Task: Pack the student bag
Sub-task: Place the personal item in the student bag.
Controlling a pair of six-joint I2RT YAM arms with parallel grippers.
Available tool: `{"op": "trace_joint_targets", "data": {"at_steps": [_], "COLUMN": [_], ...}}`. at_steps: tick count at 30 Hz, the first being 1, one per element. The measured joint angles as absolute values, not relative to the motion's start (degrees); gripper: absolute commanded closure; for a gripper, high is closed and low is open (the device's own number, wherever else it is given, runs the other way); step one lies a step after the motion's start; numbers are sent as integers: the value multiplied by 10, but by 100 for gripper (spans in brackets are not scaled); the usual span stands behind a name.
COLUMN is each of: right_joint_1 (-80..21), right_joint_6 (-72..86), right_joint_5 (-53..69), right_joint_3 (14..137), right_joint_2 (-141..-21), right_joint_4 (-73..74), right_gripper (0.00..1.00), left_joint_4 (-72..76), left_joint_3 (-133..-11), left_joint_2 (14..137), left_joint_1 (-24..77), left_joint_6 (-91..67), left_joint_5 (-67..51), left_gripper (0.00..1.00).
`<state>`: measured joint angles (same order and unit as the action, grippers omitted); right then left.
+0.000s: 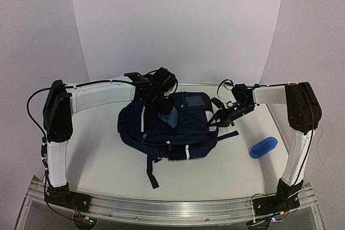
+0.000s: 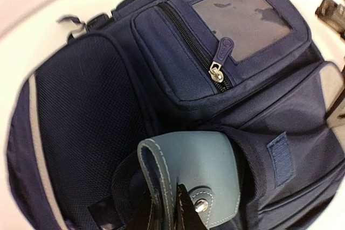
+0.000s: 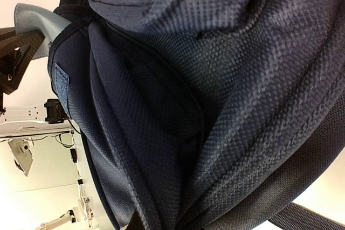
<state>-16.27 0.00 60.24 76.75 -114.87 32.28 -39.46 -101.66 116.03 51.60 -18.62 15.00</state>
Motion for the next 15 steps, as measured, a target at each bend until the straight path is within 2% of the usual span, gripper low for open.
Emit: {"op": "trace_joint_targets", "data": {"at_steps": [15], "right_joint_1": [-166], "right_joint_6": [81], "right_joint_5": [594], "right_joint_3": [772], "right_joint_2": [-1133], "right_joint_4": [321], "right_gripper": [100], "left_joint_4": [-318], "left_joint_3": [-941], "left_joint_2": [1131], "left_joint_1": [462], "left_joint_6": [-415], "left_joint_5": [-54], "left_gripper": [100]}}
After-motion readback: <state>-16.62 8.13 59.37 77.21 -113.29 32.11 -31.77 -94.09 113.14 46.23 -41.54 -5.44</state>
